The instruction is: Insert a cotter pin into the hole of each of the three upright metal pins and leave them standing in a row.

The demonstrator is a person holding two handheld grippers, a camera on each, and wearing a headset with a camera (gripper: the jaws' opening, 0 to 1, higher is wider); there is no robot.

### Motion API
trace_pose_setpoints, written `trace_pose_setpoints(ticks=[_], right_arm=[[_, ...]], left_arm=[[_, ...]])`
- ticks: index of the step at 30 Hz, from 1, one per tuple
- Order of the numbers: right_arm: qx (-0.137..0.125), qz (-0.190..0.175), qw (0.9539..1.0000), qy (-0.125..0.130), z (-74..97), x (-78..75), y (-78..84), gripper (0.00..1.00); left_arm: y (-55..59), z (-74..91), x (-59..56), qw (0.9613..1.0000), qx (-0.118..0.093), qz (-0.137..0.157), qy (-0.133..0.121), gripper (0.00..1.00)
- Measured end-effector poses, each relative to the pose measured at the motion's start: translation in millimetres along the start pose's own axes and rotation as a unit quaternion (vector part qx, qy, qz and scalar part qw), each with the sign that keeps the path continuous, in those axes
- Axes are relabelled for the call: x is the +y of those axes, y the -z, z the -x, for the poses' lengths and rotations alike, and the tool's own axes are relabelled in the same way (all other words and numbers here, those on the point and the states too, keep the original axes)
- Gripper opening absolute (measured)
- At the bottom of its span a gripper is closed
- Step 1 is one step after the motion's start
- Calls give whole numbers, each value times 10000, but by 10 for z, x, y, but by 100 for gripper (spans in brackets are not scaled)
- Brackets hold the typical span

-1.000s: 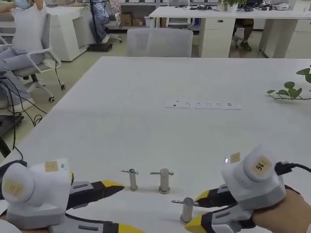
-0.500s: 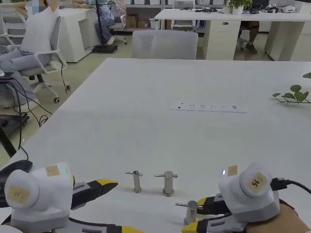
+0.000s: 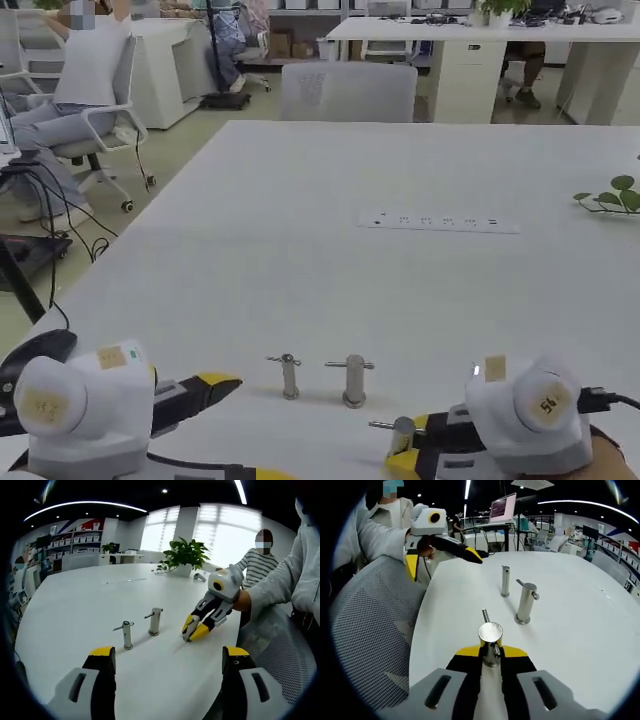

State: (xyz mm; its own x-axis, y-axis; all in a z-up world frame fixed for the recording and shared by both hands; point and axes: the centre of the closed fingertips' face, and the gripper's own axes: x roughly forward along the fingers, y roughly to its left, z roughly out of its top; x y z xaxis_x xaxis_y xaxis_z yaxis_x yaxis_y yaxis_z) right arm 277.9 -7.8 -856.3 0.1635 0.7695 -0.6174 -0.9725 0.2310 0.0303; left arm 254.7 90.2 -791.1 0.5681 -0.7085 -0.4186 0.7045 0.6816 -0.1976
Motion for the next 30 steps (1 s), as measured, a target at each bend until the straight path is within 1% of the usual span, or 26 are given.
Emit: trace_pose_setpoints(ticks=[3, 10, 13, 21, 27, 30], right_arm=[[-31, 75, 10000, 13, -2, -2, -10, 15], [-42, 172, 9998, 19, 1, -32, -12, 13], [-37, 169, 9998, 47, 21, -77, -1, 13], [-77, 70, 9996, 250, 137, -334, -24, 13], [-103, 44, 9991, 409, 220, -557, -42, 13], [-104, 28, 9988, 468, 244, -632, -37, 13]], left_arm=[[0, -2, 14, 10000, -20, 4, -15, 88], [18, -2, 42, 10000, 6, -18, -51, 90], [19, 2, 53, 10000, -8, 15, -67, 90], [18, 0, 50, 10000, -3, 51, -71, 89], [24, 6, 51, 10000, 27, 34, -73, 89], [26, 14, 62, 10000, 24, 25, -91, 88]])
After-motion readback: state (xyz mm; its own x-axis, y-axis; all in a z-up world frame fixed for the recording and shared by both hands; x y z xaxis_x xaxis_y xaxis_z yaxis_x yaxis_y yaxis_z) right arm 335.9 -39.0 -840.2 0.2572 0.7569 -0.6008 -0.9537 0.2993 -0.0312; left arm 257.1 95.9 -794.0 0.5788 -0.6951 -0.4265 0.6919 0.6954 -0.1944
